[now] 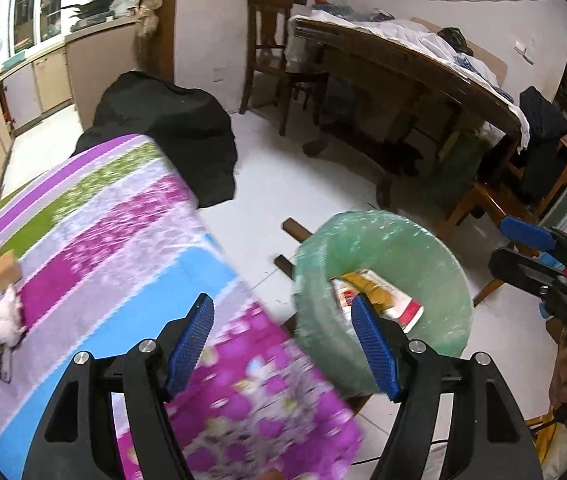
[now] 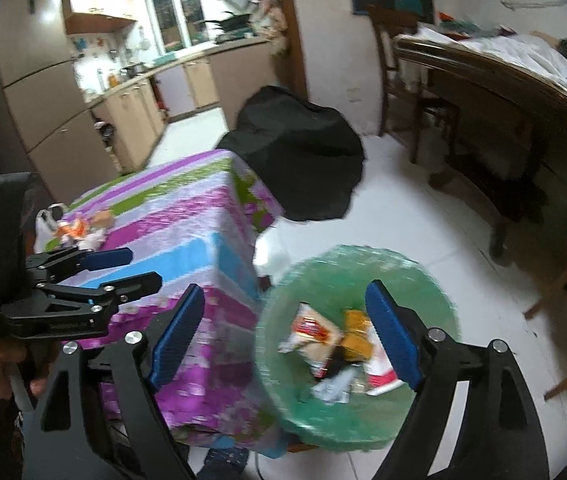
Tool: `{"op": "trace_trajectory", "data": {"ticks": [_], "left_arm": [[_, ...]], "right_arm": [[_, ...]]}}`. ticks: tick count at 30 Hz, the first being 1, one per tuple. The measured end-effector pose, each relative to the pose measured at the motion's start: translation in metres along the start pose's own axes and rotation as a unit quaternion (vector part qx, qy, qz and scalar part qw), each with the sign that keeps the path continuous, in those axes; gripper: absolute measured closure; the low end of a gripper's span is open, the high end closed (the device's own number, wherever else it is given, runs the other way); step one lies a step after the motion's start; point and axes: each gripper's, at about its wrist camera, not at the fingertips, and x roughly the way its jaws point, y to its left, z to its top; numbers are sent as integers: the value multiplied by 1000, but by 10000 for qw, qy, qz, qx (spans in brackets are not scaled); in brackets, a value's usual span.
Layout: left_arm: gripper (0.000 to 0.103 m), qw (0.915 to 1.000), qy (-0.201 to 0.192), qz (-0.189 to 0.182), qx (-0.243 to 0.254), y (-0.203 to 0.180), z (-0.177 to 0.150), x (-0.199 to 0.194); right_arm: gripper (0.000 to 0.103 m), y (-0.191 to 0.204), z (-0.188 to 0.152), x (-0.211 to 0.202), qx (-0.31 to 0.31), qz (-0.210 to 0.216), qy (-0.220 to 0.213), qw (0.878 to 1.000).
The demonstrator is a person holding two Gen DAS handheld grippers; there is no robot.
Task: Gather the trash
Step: 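Swing both tools back over the table toward the remaining items, then grasp the blue medicine box with the left tool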
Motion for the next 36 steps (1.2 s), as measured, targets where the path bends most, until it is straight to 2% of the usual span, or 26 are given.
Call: {"op": "trace_trajectory", "data": {"ticks": [4,9,13,15,17,19,21,26,30,34,35,36], "left_arm": [[31,9998,-78,124,-155,44,-21,-25],[31,9942,-120,635,-862,146,-61,-65],[31,9774,-216,1274,-1675,242,-91,-100],[31,9609,-253,1570,-2265,298,-107,-116],[31,9477,-279,1797,-2623,334,-116,-123],[31,9397,-116,1856,-2869,363,-122,-117],[31,9358,20,1905,-2965,377,-124,-106],[31,9419,49,1712,-2890,374,-111,-84],[31,9399,197,2033,-2736,369,-107,-68],[31,9412,176,1942,-2760,372,-112,-65],[32,9412,169,1944,-2758,372,-114,-65],[38,9417,156,1933,-2750,372,-116,-67]], "right_arm": [[21,26,-3,6,-119,310,-20,9994],[19,68,-13,22,-392,634,87,9972],[18,96,-20,40,-521,854,225,9947],[18,109,-22,51,-570,955,311,9933],[18,122,-24,60,-628,1051,379,9917],[17,136,-26,68,-706,1158,449,9897],[17,149,-27,75,-796,1237,504,9878],[17,165,-29,84,-926,1324,591,9851],[17,174,-30,90,-983,1382,680,9832],[17,187,-27,99,-1042,1513,732,9803],[17,190,-26,102,-1041,1565,746,9793],[17,193,-24,104,-1044,1609,755,9785]]}}
